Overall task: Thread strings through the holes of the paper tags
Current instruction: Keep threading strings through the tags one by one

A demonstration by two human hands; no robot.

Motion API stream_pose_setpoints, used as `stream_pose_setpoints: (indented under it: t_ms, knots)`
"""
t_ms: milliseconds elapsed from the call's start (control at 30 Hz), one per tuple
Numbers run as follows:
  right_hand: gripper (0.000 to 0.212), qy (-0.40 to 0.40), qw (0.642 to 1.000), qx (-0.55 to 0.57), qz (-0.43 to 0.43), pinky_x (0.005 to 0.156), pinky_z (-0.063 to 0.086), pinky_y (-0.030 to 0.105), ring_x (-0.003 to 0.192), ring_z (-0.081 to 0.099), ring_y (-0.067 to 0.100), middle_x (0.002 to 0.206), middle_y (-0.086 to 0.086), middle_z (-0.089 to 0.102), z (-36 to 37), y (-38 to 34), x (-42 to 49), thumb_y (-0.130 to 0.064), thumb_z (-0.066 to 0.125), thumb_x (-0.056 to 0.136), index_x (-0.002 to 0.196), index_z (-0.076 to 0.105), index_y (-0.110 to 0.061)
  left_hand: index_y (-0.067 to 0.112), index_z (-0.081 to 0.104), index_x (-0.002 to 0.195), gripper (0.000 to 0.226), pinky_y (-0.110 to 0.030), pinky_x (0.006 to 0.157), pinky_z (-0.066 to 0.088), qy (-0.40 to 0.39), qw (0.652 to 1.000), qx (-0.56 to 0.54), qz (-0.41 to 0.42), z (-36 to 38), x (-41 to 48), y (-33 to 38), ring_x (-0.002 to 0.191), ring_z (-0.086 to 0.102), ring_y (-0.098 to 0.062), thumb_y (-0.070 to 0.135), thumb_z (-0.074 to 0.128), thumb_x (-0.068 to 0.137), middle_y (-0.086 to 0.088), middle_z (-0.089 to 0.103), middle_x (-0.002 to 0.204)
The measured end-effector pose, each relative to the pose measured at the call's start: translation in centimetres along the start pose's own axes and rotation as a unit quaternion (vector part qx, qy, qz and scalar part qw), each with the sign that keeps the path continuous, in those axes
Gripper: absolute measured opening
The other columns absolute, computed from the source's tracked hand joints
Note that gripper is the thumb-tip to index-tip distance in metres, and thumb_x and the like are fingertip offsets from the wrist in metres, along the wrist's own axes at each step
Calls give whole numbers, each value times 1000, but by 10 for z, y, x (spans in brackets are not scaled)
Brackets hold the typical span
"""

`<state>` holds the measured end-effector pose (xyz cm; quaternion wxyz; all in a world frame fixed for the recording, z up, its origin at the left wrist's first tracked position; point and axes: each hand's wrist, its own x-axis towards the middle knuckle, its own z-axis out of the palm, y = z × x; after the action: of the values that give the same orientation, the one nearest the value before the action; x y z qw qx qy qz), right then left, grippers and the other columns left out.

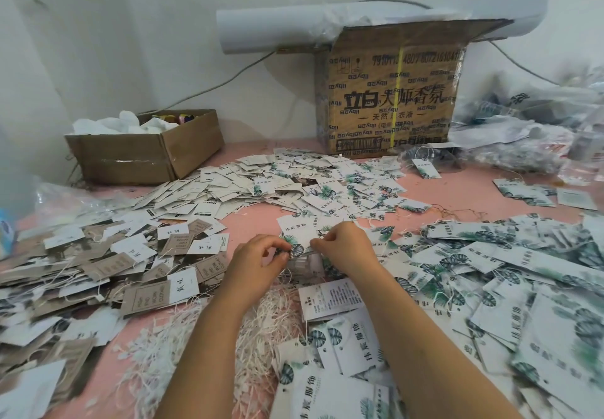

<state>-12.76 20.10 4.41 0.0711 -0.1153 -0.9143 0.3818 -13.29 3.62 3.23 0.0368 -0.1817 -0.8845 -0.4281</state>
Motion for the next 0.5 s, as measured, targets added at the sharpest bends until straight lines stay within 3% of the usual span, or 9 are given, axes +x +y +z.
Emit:
stream_pose_setpoints:
  t_ms: [200, 333, 500]
  knots:
    - [28, -23, 999, 42, 7, 56, 37, 26, 52, 43, 17, 59, 4, 50, -1, -2, -3, -31, 68, 83, 69, 60, -8, 32, 59, 101, 14, -31, 94, 37, 3, 1000, -15, -8, 2, 1, -2, 107, 44, -7, 23, 58, 91, 14, 51, 115]
    - [26, -26, 998, 55, 13, 57, 40, 27, 52, 45, 14, 61, 2, 54, -3, -2, -4, -30, 68, 83, 79, 65, -4, 33, 59, 98, 12, -39, 95, 44, -5, 999, -30, -22, 0, -1, -1, 108, 48, -10, 24, 58, 91, 12, 53, 118]
    - [40, -4, 999, 28, 21, 50, 33, 23, 44, 36, 14, 48, -1, 42, -6, 0, -1, -27, 65, 85, 52, 47, -14, 31, 61, 99, 12, -39, 94, 45, -2, 999, -30, -21, 0, -1, -1, 107, 50, -13, 22, 58, 91, 10, 55, 117]
